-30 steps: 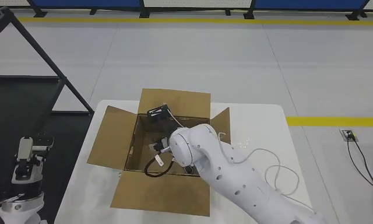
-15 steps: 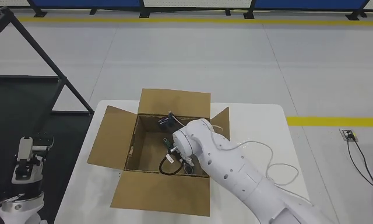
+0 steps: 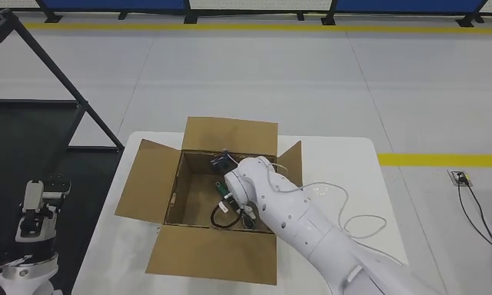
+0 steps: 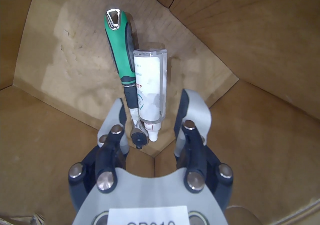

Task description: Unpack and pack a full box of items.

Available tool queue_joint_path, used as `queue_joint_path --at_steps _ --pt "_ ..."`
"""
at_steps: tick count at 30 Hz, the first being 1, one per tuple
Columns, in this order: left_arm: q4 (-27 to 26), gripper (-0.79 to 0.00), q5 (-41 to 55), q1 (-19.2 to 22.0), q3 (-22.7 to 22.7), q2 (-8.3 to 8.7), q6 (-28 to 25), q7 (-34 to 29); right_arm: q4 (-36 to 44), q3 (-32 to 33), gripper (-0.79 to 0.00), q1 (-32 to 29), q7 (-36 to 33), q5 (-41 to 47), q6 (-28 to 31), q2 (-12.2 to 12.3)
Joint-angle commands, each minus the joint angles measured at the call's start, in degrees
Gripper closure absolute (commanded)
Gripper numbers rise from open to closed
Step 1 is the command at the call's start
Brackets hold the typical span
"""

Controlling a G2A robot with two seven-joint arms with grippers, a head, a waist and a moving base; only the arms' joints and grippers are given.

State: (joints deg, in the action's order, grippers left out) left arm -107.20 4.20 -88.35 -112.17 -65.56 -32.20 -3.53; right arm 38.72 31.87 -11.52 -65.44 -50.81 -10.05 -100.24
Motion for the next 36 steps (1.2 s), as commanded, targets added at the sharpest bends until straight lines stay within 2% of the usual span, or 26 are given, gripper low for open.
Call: queue_joint_path --at_steps 1,12,15,18,27,36 --pt "0.0 -0.785 0.0 0.0 0.0 0.00 0.0 0.0 -1.9 -0.1 -0.354 0.4 0.4 0.4 0.2 -0.6" --pt "0.0 -0.785 0.0 0.0 0.0 0.00 0.0 0.0 -10.4 -0.9 -0.376 2.3 2.1 1.3 1.1 -4.1" --pt "0.0 -0.785 0.0 0.0 0.0 0.00 0.0 0.0 -12.5 -1.0 -0.366 2.6 2.6 1.7 1.8 -5.0" --pt "0.0 -0.785 0.0 0.0 0.0 0.00 0.0 0.0 -14.4 -0.8 -0.311 2.9 3.2 2.2 2.5 -5.7" --pt "0.0 -0.785 0.0 0.0 0.0 0.00 0.0 0.0 -19.1 -0.7 -0.360 3.8 4.6 2.4 3.4 -7.7" --pt "0.0 -0.785 0.0 0.0 0.0 0.00 0.0 0.0 -22.7 -0.6 -0.360 4.3 5.2 2.0 3.0 -9.2"
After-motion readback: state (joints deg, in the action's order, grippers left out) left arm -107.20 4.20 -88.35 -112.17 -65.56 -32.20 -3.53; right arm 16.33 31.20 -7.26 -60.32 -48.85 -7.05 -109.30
